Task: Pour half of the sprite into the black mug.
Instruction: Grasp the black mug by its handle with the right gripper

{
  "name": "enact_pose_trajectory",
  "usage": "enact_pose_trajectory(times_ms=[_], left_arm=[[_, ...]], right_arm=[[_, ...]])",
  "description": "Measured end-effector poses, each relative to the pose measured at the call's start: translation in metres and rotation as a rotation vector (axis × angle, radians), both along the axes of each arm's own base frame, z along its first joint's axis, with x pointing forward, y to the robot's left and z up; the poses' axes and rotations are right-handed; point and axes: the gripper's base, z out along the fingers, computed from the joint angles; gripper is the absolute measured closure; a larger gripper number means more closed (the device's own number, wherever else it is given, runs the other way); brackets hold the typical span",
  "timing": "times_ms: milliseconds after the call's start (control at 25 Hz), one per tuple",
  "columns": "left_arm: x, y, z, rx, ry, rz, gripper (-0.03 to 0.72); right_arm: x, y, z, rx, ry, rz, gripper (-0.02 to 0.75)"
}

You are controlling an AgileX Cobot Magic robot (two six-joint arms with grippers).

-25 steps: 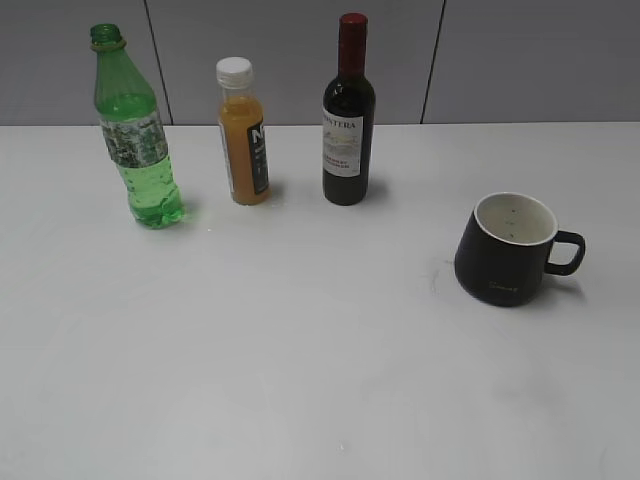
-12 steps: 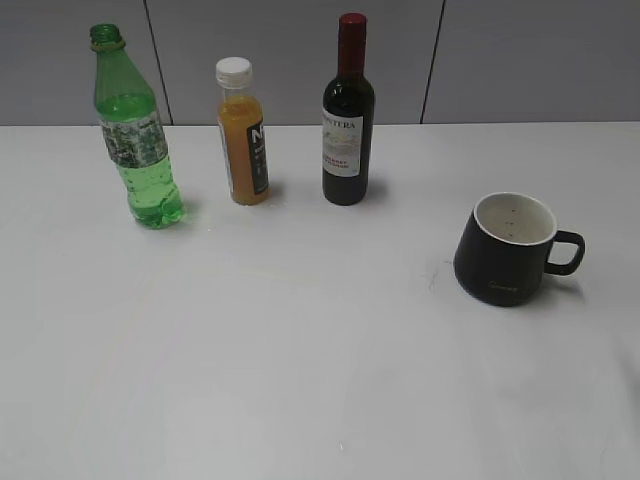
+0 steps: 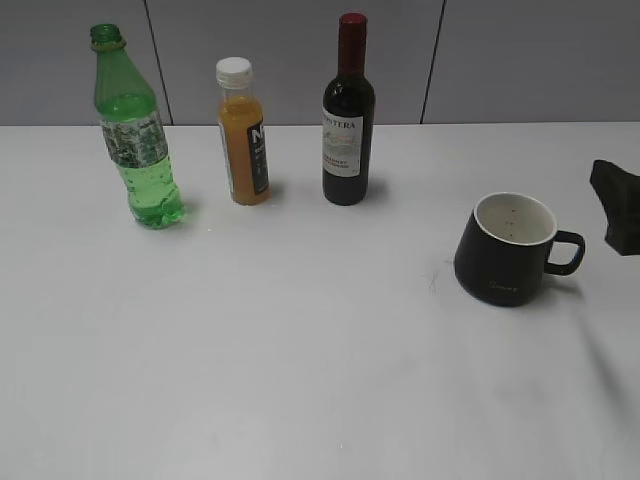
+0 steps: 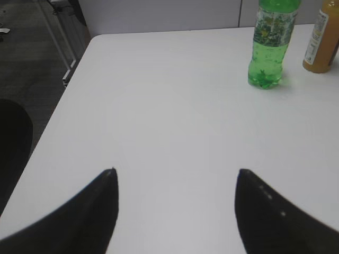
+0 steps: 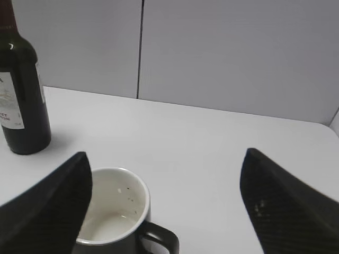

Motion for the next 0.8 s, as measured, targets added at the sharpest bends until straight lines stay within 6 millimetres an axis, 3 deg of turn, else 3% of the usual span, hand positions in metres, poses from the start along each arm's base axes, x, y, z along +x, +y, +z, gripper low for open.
enact_pose_trajectory(times_ms=[200, 400, 520, 800], left_arm=[[0.000, 0.000, 0.000, 0.000, 0.000, 0.000, 0.162], [0.000, 0.000, 0.000, 0.000, 0.000, 0.000, 0.162], [0.000, 0.000, 0.000, 0.000, 0.000, 0.000, 0.162], [0.000, 0.000, 0.000, 0.000, 0.000, 0.000, 0.162]], right_arm=[[0.002, -0.002, -0.009, -0.001, -0.004, -0.025, 0.070], [-0.011, -0.009, -0.028, -0.022, -0.066, -0.070, 0.070], [-0.019, -0.012, -0.045, -0.027, -0.026, -0.083, 0.070], [-0.016, -0.012, -0.075, -0.046, 0.131, -0.089, 0.093]])
